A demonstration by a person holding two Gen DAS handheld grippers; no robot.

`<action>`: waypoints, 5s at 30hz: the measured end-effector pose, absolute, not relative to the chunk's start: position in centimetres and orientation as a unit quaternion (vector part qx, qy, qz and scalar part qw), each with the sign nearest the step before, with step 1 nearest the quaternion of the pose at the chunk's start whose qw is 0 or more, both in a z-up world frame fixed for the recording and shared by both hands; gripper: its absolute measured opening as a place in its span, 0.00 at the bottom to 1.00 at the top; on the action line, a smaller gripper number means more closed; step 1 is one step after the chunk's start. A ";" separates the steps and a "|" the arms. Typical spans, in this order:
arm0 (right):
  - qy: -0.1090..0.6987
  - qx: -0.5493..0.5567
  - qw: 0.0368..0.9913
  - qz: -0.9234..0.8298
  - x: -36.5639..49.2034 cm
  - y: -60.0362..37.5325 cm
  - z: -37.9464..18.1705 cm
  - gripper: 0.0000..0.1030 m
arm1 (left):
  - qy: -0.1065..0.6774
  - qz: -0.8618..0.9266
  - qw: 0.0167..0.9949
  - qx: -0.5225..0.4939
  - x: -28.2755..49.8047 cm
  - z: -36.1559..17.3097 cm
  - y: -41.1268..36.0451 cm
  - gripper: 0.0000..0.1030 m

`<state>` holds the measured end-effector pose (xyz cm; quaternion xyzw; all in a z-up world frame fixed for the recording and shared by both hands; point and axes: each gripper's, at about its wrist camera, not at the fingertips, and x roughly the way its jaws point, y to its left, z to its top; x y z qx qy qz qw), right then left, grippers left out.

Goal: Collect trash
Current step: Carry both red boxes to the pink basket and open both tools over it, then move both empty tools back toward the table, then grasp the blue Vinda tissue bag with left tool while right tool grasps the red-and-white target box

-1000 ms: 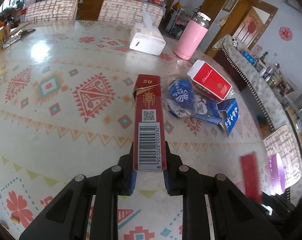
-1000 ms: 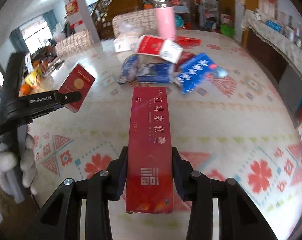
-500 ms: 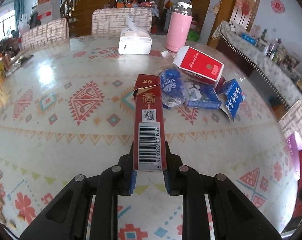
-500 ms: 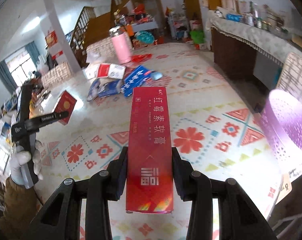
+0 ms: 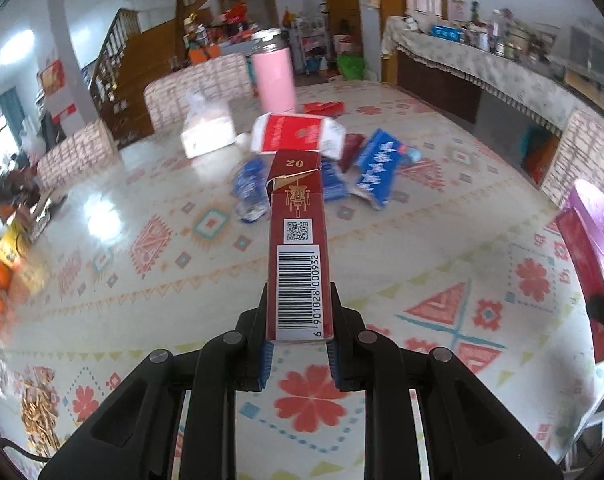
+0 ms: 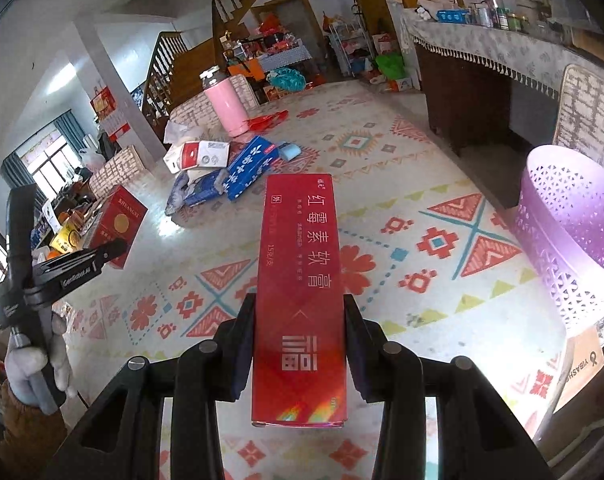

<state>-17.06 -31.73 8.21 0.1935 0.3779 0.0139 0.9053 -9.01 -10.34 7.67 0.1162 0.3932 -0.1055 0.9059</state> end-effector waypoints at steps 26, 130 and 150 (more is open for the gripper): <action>0.324 0.257 0.908 -0.064 -23.7 -47.8 9.0 0.42 | 0.386 -0.248 0.868 0.190 -11.9 9.1 -31.6 0.20; 0.519 -0.007 0.804 0.292 12.0 -10.8 7.0 0.76 | 0.411 0.039 0.897 -0.158 2.3 5.3 9.6 0.81; 0.498 0.118 0.852 0.113 18.1 -12.9 6.7 0.86 | 0.426 0.030 0.892 -0.147 2.7 4.4 8.7 0.81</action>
